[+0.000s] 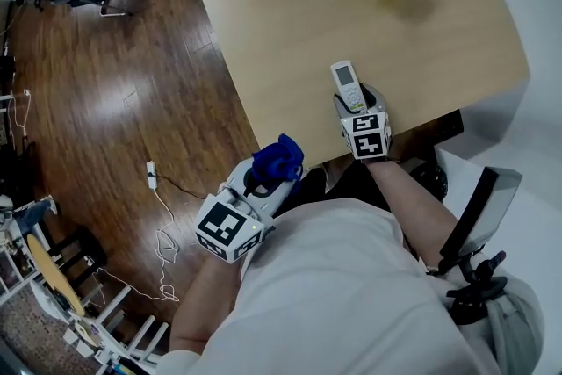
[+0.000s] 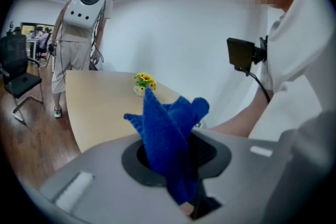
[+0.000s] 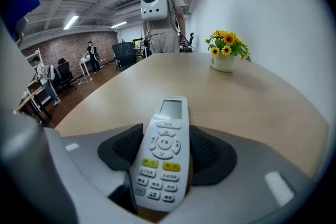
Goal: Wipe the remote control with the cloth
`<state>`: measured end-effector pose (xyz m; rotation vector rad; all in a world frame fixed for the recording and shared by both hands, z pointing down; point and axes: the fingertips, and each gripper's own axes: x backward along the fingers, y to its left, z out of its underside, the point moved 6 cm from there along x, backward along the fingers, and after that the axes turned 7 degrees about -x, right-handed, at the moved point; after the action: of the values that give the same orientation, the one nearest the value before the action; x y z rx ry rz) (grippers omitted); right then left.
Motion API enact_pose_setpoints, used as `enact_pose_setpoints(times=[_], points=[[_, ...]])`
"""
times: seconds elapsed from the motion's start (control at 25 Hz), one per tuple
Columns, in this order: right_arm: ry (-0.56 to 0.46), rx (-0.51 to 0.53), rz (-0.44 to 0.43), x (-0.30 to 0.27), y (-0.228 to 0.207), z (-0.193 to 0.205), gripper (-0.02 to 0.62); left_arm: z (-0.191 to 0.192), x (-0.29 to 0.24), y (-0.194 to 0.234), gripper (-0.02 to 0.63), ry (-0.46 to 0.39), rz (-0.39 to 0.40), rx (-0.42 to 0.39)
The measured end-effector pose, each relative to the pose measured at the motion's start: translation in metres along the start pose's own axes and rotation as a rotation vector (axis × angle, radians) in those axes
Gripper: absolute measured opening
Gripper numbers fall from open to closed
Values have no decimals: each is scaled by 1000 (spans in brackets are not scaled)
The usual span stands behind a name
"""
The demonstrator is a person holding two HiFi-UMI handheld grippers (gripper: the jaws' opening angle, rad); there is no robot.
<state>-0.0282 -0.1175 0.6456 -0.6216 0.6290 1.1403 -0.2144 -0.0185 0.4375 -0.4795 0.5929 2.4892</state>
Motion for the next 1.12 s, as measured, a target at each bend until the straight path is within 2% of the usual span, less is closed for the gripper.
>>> enact_pose_setpoints(times=[0.04, 0.32, 0.6, 0.68, 0.8, 0.96, 1.12], points=[[6, 2, -1, -1, -3, 1, 275, 0, -2, 1, 109, 1, 8, -3], [50, 17, -39, -8, -12, 5, 265, -6, -11, 12, 109, -10, 25, -13], [86, 92, -112, 1, -19, -7, 264, -13, -14, 30, 109, -53, 7, -37], [79, 144, -160, 11, -23, -15, 264, -21, -13, 33, 109, -71, -9, -44], [50, 243, -276, 40, -23, -47, 262, -41, -12, 36, 109, -102, -36, -60], [67, 447, -419, 80, -17, -88, 264, -67, -12, 42, 109, -157, -53, -102], [76, 626, -564, 115, -10, -127, 264, -106, -29, 37, 109, -185, -23, -202]])
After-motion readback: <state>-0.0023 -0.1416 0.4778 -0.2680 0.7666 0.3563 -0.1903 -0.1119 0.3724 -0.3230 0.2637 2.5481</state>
